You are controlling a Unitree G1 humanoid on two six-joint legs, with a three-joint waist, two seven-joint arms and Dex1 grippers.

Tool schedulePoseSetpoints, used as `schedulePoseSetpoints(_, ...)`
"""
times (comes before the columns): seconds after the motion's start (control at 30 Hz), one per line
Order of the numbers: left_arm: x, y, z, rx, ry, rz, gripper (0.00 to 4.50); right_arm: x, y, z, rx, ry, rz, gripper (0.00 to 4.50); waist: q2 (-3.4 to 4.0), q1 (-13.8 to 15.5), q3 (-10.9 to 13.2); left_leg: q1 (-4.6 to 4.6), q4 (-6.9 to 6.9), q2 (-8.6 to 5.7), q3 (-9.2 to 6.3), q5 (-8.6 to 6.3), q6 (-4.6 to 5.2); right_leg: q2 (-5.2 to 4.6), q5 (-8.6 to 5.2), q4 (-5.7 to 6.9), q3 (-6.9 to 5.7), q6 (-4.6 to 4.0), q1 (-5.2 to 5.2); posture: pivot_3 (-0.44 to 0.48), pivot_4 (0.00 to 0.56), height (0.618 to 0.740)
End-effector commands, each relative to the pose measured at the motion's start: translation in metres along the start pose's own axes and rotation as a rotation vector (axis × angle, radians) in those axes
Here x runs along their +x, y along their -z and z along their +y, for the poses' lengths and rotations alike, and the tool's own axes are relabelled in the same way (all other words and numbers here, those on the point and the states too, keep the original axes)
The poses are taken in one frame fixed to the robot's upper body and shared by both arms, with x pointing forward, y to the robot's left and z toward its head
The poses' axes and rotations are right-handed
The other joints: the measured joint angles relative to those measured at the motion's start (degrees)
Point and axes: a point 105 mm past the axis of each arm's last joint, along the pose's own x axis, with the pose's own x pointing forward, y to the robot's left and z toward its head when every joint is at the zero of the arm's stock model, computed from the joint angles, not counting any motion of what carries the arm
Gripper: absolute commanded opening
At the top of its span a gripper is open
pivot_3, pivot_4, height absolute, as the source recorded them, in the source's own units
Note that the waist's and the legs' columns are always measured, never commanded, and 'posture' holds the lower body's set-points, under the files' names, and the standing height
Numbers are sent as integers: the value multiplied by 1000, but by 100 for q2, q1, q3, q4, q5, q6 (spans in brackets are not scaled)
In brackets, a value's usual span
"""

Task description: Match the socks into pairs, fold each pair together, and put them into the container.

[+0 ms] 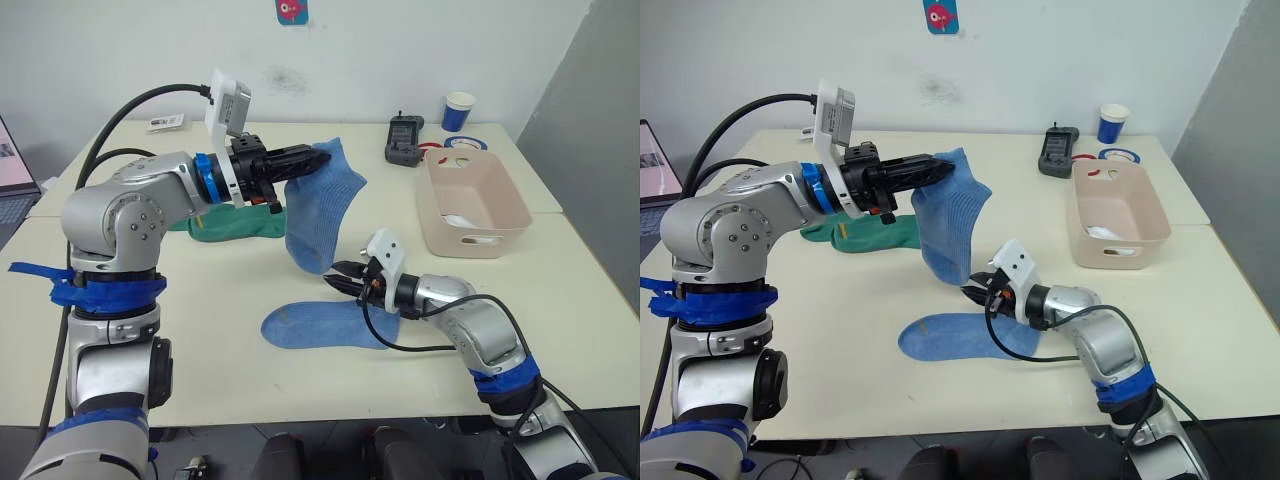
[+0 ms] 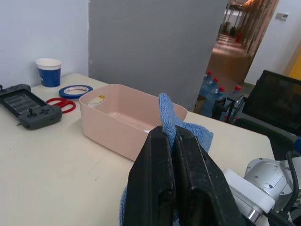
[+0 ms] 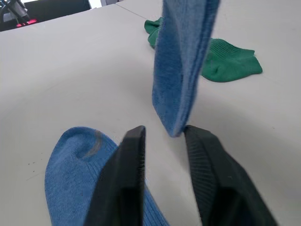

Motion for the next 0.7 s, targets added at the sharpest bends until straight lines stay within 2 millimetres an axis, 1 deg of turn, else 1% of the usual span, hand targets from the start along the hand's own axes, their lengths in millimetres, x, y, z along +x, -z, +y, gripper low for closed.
schedulePoseSetpoints(0.03,-3,-10,-5,23,7,-43,0,-4,-16,3,-29,-18,-55,35,0,0,0,0,0,0,-1,0,0,0,1,0,-1,-1,0,0,150,740)
schedulePoseSetpoints(0.13,-6,-3,-5,26,-7,-14,0,-10,-10,4,-42,-23,-28,35,0,1,0,0,0,0,-1,0,0,0,2,1,-1,-3,0,0,150,740)
schedulePoseSetpoints(0.27,-12,13,-4,-4,-45,31,0,-26,1,4,-56,-24,28,35,0,1,0,0,-1,0,-1,0,0,-5,11,0,-1,-19,1,0,150,740)
schedulePoseSetpoints(0.3,-12,21,-3,-6,-59,55,0,-33,2,5,-52,-28,35,35,0,2,0,0,-1,0,0,0,0,-6,11,-1,0,-19,1,0,150,740)
schedulePoseSetpoints(0.37,-13,39,3,-30,-106,98,0,-44,1,5,-28,-29,38,35,0,2,0,0,0,-1,0,0,0,-13,10,1,0,-17,1,0,150,740)
schedulePoseSetpoints(0.43,-13,55,13,-30,-182,127,0,-54,-3,8,-12,-43,38,35,0,3,0,3,0,0,-1,0,0,-21,7,1,-1,-11,5,0,150,740)
schedulePoseSetpoints(0.47,-12,62,17,-51,-217,129,0,-60,-5,9,-7,-49,41,35,0,4,0,8,-1,-1,0,0,0,-22,-2,0,0,4,9,0,150,740)
schedulePoseSetpoints(0.6,-9,77,32,-110,-346,109,0,-72,-18,9,38,-77,35,35,0,14,0,15,-1,-3,-3,-1,1,-23,-3,-4,-4,5,20,0,150,740)
schedulePoseSetpoints(0.67,-11,84,37,-133,-403,99,0,-75,-20,11,60,-98,53,35,0,8,0,17,-2,-5,-1,-1,1,-23,-3,-5,0,5,20,0,150,740)
schedulePoseSetpoints(0.7,-11,87,36,-149,-412,92,0,-77,-20,15,73,-125,66,35,0,6,0,17,-2,-5,-1,-1,2,-23,-3,-5,0,5,20,0,150,740)
